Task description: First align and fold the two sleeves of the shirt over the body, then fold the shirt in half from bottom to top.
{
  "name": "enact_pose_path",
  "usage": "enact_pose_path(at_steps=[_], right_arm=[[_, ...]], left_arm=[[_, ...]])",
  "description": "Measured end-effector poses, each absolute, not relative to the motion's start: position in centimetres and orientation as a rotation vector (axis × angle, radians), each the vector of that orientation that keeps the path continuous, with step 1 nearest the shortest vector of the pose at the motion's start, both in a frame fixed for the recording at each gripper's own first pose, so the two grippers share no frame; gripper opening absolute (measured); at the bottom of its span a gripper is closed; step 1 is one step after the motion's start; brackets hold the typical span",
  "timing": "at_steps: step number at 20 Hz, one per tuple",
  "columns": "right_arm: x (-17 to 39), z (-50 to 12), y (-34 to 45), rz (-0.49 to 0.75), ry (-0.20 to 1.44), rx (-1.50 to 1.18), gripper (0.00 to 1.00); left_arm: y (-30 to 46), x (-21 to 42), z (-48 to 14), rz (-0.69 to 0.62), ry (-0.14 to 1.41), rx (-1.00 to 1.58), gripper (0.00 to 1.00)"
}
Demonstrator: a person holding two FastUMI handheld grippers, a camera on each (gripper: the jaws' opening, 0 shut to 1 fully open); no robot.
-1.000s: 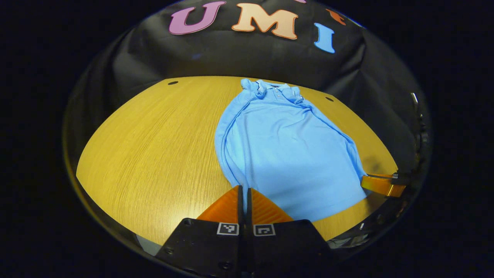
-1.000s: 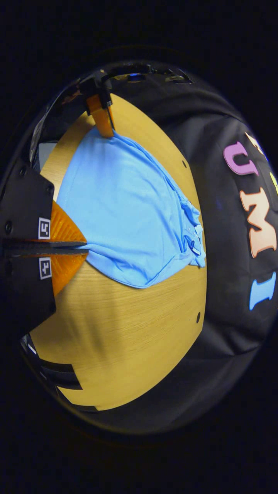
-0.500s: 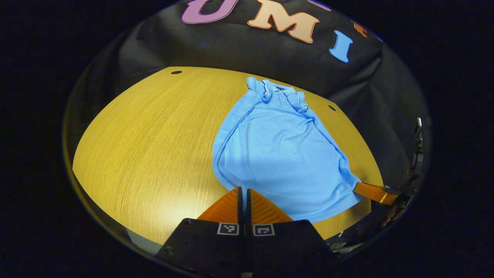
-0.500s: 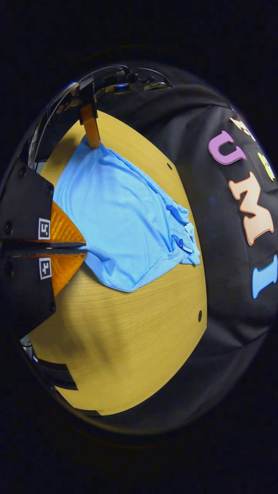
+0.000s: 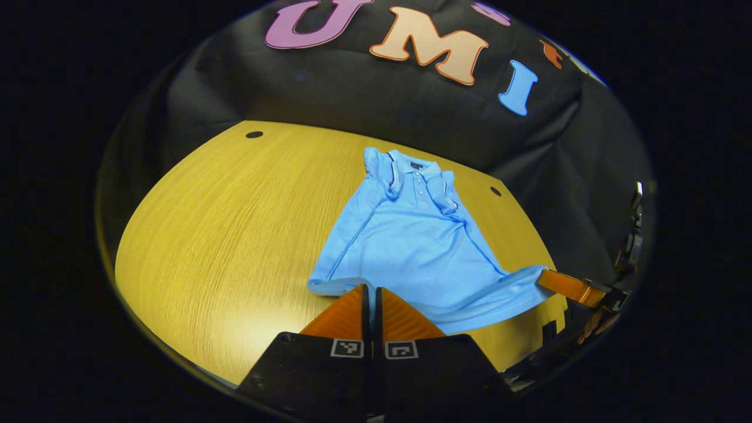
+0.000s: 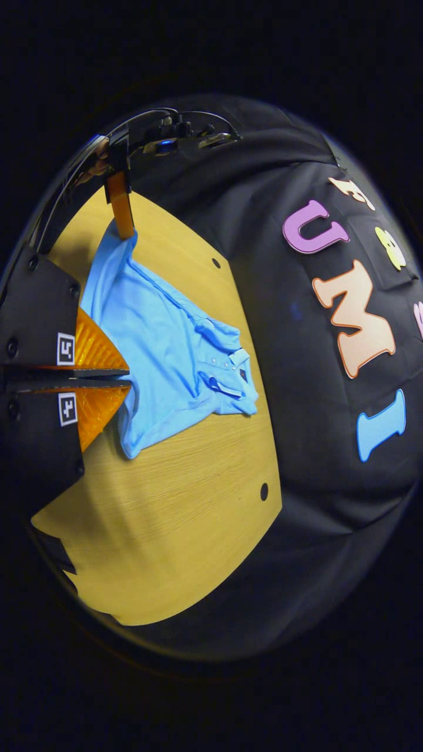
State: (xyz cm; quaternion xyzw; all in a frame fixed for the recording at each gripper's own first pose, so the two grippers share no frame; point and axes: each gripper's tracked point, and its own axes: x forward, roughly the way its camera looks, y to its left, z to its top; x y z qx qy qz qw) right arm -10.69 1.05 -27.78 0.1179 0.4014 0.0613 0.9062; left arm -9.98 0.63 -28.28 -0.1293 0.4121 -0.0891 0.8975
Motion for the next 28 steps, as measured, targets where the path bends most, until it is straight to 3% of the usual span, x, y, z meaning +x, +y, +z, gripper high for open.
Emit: enact_pose_path(at_steps=[17, 21, 28], right_arm=[[8.7, -24.0, 1.7, 0.090, 0.631, 0.247, 0.02], [13.5, -25.0, 1.3, 0.052, 0.615, 0.253, 0.03], [20.6, -32.2, 0.1, -0.015, 0.633, 0.277, 0.00]], left_arm=[[0.4, 10.8, -24.3, -0.246, 0.703, -0.230, 0.00], [-0.2, 15.9, -25.2, -0.274, 0.691, -0.251, 0.00], [-0.5, 23.7, -29.7, -0.265, 0.694, -0.278, 0.00]])
